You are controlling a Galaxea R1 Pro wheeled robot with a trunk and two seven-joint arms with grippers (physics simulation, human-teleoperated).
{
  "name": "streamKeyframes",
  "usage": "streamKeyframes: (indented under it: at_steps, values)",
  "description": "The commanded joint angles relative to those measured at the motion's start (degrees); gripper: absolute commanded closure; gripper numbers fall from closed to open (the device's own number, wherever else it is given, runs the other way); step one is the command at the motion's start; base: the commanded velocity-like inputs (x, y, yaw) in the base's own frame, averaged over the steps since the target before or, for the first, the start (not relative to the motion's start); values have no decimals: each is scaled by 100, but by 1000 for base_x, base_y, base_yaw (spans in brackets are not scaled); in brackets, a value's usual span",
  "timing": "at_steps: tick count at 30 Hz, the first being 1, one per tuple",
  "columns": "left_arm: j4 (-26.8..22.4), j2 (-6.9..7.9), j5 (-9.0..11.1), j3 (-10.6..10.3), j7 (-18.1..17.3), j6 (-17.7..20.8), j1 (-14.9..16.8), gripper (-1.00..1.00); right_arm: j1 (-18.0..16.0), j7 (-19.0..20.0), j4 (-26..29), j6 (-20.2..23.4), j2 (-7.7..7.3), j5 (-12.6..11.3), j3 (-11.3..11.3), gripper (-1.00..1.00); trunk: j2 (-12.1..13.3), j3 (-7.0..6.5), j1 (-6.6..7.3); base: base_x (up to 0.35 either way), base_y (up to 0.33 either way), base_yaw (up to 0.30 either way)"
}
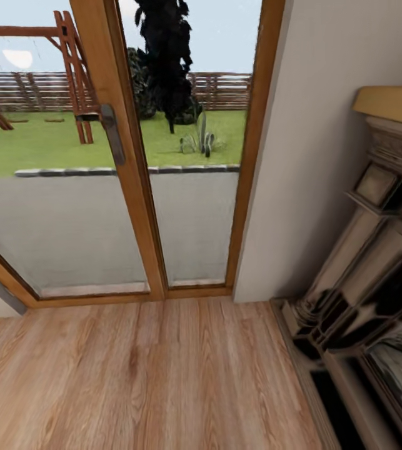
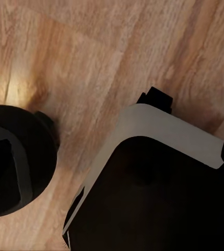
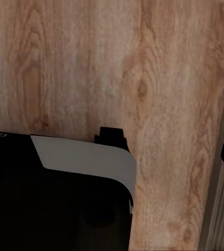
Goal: Place each of the two pumpkins and all three candles from the living room inside a cabinet in the living room (use any cabinet), then make sure every cabinet is closed, and position the cauldron so it is next to a table in the living room.
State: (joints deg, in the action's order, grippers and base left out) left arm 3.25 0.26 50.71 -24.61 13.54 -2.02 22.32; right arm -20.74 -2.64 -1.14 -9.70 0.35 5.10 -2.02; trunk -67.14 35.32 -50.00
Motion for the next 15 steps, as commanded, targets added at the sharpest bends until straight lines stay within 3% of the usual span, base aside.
streamKeyframes:
  at_steps: [1,15]
  values:
    - [0,0,0,0,0,0,0,-100,0,0,0,-2,0,0,0,-100,0,0,0,323,0,282]
    - [0,0,0,0,0,0,0,-100,0,0,0,-5,0,0,0,-100,0,0,0,323,0,286]
